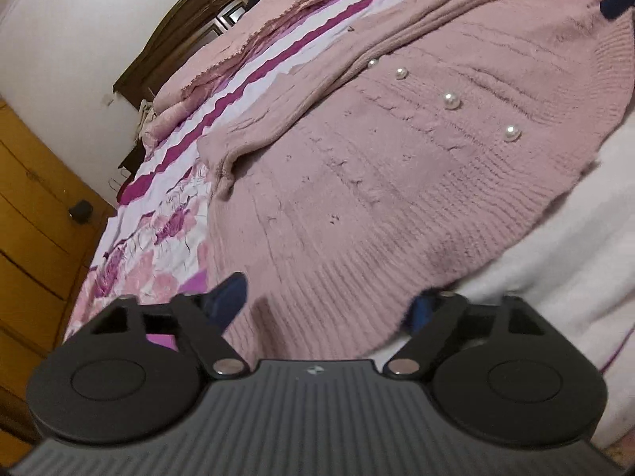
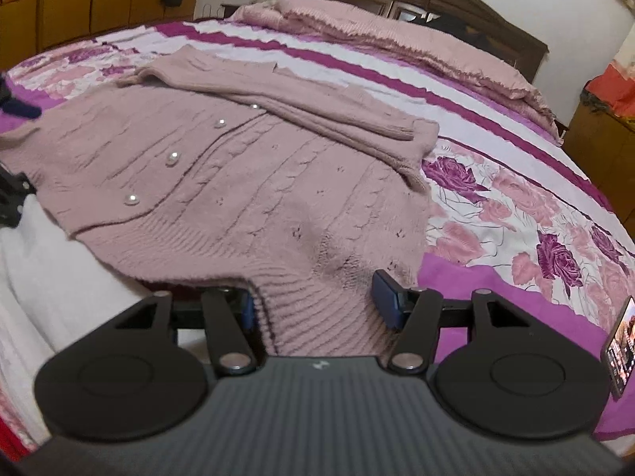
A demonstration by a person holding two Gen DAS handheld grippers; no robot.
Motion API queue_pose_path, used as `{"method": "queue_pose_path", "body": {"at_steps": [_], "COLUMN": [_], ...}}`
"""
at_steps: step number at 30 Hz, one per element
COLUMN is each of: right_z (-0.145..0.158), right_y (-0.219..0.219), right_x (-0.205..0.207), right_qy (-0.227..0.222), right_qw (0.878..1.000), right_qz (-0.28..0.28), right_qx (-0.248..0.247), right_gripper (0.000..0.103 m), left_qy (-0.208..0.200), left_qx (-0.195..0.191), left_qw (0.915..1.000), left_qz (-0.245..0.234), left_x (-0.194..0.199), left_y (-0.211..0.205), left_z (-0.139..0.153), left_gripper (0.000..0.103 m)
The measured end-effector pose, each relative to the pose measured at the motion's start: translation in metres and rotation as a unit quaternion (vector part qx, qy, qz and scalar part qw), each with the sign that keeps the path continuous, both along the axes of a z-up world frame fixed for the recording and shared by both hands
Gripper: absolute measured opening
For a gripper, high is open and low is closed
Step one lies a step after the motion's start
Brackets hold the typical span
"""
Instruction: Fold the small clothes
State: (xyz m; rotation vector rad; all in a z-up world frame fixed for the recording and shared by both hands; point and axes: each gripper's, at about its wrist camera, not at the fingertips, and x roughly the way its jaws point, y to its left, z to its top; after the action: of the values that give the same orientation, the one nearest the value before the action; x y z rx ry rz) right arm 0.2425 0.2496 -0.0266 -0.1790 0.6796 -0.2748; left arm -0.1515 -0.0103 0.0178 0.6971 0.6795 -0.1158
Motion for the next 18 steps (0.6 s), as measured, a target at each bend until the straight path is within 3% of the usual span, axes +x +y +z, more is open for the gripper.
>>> {"method": "queue_pose_path", "body": {"at_steps": [4,8,11,14,18], "right_z": [0.000,0.000,-0.001,0.002,0.013], "right_y": [-0.003,-0.007,-0.010,-0.011,-0.014], "right_x": [-0.002,-0.001,0.002,0.006,0.007], "right_qy": [-0.011,-0.016,-0.012,-0.016,-0.040], "right_qw": [1.000,1.000,0.999,0.999,0.998], "right_qz": [-0.001,-0.009,-0.006,-0.003,-0.011], "right_qx": [0.015,0.020,0.033,0.039,0.045], "right_gripper": [0.046,0.025,0.016,0.011,0.009], "left_qy": [-0.011,-0.005,0.007,-0.010,-0.034], "left_qx": [-0.007,-0.033,-0.049,-0.049,-0.079], "left_qw": [0.9999,0.9994,0.9988,0.9986,0.9959], "left_qz": [-0.011,0.001,0.003,0.014,0.027], "left_x": [0.000,0.010,0.016,0.019,0.027], "left_y": [0.000,0.004,0.004,0.001,-0.001], "left_z": [-0.002,0.003,0.005,0.009,0.027], "left_gripper": [0.077,0.076,0.050,0.025,0.018]}}
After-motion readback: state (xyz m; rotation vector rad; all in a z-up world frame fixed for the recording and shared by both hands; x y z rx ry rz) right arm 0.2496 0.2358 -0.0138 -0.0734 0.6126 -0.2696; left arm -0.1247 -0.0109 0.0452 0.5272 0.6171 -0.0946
